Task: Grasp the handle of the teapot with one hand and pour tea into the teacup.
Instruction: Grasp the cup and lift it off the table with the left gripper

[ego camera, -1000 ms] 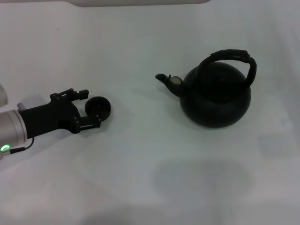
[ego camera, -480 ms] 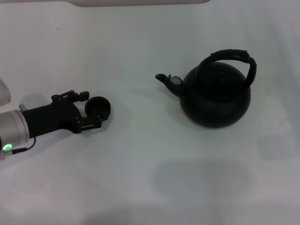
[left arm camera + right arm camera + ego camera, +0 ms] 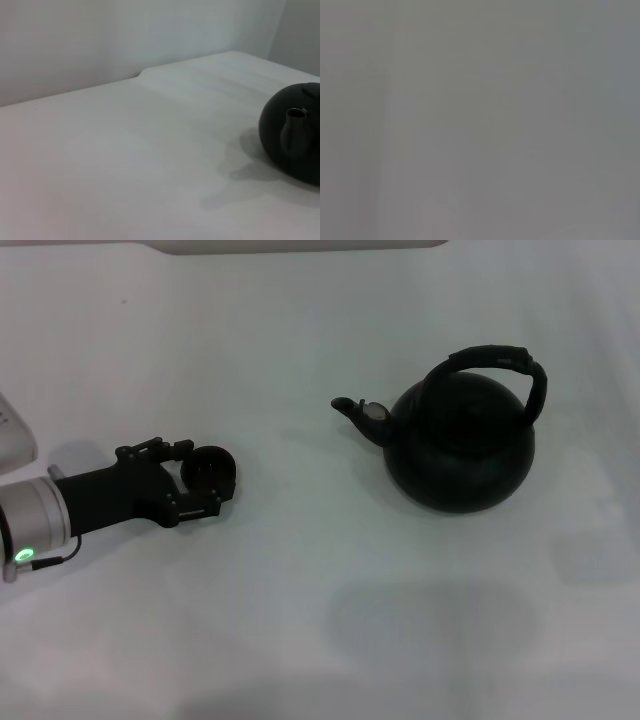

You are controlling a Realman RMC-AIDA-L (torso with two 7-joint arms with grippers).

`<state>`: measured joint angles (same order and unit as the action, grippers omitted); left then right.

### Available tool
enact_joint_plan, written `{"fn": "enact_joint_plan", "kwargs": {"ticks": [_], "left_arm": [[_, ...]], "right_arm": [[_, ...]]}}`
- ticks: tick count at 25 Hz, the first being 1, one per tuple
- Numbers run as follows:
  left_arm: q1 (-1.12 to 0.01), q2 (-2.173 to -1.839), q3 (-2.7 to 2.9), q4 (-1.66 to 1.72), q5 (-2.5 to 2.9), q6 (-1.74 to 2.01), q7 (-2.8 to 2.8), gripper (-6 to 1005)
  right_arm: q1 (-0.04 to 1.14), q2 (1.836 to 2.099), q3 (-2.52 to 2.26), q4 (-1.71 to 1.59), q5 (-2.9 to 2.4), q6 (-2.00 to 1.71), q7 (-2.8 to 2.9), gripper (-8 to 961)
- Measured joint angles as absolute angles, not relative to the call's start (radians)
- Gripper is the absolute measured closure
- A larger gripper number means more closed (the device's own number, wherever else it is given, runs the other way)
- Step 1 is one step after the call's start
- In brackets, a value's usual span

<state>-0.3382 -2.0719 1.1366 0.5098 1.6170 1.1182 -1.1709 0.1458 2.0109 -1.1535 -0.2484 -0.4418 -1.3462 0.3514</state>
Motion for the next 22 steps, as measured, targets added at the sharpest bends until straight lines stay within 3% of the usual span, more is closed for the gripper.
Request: {"fn": "enact_joint_plan", "kwargs": {"ticks": [22], "left_arm": [[-0.375, -2.074, 1.137, 0.46, 1.617, 1.097, -1.17, 132]], "right_arm": [[0.146, 2.011, -1.155, -0.249, -0.442, -1.354, 0.354, 202]]}}
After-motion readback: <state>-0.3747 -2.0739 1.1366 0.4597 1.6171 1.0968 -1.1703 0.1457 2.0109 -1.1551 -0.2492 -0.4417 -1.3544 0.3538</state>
